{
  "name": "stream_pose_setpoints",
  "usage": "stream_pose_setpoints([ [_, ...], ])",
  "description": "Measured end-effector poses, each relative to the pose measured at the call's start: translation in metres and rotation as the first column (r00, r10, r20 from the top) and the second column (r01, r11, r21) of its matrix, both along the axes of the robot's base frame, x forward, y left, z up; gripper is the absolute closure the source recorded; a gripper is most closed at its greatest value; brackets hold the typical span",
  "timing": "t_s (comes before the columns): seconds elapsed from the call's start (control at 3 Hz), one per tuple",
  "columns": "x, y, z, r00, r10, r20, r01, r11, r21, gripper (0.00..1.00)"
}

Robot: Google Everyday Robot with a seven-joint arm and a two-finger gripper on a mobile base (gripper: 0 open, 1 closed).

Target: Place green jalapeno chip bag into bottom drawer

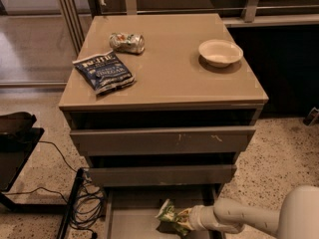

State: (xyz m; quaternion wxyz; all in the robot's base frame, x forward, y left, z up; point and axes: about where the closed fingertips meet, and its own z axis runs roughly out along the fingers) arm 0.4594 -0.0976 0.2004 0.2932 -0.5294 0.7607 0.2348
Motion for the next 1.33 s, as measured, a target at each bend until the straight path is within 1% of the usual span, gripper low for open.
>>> stream_pose_setpoints([
  [0.33, 0.0043, 0.0011, -0.0212, 1.0, -0.009, -0.003, 0.009, 0.998, -0.057, 1.0],
  [0.67, 0.0094, 0.0015, -0.026, 0.9991, -0.043, 0.007, 0.043, 0.996, -0.084, 0.82],
  [1.33, 0.0096, 0.0016, -0.0262, 0.999, -0.044, 0.008, 0.045, 0.995, -0.085, 0.35],
])
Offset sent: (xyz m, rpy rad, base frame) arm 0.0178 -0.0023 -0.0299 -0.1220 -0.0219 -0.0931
